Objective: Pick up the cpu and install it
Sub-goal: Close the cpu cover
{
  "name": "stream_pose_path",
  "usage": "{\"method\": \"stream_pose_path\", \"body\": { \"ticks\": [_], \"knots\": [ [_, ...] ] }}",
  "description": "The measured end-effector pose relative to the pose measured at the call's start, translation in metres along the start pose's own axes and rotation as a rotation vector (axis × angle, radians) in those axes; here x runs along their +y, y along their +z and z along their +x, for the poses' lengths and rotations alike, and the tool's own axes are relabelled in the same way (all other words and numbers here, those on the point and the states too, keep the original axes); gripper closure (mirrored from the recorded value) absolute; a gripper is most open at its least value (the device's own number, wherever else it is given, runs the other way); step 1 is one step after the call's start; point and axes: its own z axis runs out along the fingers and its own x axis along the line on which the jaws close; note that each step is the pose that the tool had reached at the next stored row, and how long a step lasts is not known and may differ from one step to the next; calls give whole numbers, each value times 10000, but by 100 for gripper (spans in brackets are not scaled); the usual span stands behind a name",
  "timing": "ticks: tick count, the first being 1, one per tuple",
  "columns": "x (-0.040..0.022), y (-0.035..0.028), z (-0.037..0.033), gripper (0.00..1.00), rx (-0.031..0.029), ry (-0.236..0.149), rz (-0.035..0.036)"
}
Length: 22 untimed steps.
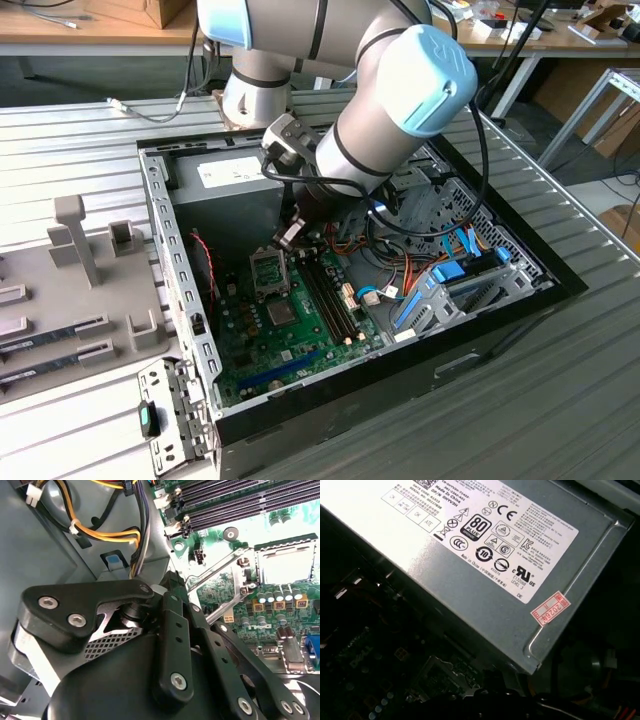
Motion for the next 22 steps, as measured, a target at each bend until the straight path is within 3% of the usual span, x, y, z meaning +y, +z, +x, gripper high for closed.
{"method": "stream_pose_path", "body": {
  "ticks": [22],
  "knots": [
    [3, -56, -8, 89, 10, -38, -5]
  ]
}}
